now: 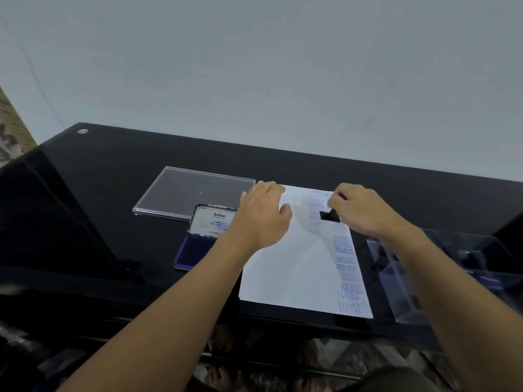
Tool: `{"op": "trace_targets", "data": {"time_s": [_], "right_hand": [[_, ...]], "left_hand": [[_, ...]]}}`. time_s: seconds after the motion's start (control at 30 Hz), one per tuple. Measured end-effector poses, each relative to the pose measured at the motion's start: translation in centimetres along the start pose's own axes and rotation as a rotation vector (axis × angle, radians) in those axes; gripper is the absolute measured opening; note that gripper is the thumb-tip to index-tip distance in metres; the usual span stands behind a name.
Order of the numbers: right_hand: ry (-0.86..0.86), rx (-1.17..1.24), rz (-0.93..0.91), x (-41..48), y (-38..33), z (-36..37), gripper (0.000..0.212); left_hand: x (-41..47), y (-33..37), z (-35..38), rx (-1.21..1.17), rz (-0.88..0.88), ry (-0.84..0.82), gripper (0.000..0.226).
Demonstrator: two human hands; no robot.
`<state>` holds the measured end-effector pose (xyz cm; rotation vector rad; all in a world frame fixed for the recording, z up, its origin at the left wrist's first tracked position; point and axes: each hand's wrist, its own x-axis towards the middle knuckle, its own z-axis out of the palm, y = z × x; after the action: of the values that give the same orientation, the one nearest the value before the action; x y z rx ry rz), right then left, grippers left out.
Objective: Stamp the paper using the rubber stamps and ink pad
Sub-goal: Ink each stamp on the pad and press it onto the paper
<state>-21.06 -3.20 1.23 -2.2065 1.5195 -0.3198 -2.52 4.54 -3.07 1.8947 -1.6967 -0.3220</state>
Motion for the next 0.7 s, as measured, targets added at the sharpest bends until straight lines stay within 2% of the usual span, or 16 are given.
{"op": "trace_targets", "data": {"time_s": [0.3,0.5,0.7], "right_hand": [[-0.088,-0.08,-0.016,1.0,1.7,0.6,0.019],[-0.153,-0.137,-0.068,1.8,1.6,1.8,0.017],[-0.179,-0.171,-0.08,2.0,1.3,2.1,0.018]], "left_hand": [[1.5,0.6,3.7,0.056,-0.005,-0.113,0.044],[1.6,-0.1,6.2,0.182,0.019,-0.155,0.044],[1.5,-1.0,7.1,0.184,0.039,-0.124,0.041]]}}
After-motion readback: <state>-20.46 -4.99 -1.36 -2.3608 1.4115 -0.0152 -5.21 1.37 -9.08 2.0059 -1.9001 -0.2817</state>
